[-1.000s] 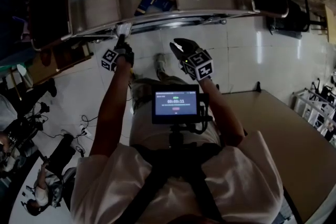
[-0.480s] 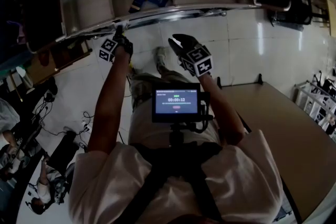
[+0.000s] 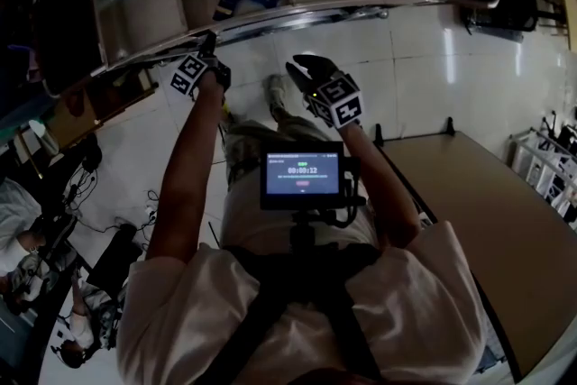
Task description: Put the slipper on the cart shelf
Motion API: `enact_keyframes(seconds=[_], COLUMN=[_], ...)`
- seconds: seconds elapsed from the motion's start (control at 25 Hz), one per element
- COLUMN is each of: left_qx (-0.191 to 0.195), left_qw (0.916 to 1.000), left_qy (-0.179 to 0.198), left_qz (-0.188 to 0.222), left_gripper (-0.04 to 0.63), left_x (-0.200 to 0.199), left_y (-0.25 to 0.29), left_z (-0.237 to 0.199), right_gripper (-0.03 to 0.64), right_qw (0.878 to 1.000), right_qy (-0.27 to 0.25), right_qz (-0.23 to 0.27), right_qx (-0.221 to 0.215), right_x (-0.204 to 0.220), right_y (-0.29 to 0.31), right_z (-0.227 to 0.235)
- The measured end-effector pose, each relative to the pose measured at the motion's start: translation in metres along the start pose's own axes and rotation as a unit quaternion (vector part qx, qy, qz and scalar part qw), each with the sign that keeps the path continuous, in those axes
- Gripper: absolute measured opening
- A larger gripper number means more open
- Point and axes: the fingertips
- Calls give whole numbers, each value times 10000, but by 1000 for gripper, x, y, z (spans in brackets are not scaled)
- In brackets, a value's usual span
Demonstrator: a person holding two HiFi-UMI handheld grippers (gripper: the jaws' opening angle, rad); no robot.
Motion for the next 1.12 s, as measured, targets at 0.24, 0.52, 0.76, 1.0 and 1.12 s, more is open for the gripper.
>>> enact_keyframes(seconds=[0.24,0.52,0.76,1.0,1.12], left_qx=[97,110,-214,-473,-602], left_qw=[9992,9921,9502,9355,9411], left_qy=[280,1048,2921,3322,3151], left_qz=[-266,-675,-1070,-1103,-1069], left_gripper=[194,195,201,201,201], left_x=[-2,5,32,26,13], left_y=[4,11,33,21,0], left_z=[12,26,28,16,2], right_gripper=[97,97,97,97,97], right_qw=[10000,10000,10000,10000,10000], right_qy=[15,-9,-17,-19,-68], right_qz=[-14,-38,-86,-71,-33], right_qx=[2,4,19,21,-4], right_x=[-1,-2,11,11,2], right_y=[1,4,4,4,8], right_z=[-7,-17,-7,-10,-19])
Point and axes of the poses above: the fingertips, and each gripper's own axes: y forward along the fingers, z to its right, x out of its underside, and after that the axes turned 8 degrees about -x, right-handed
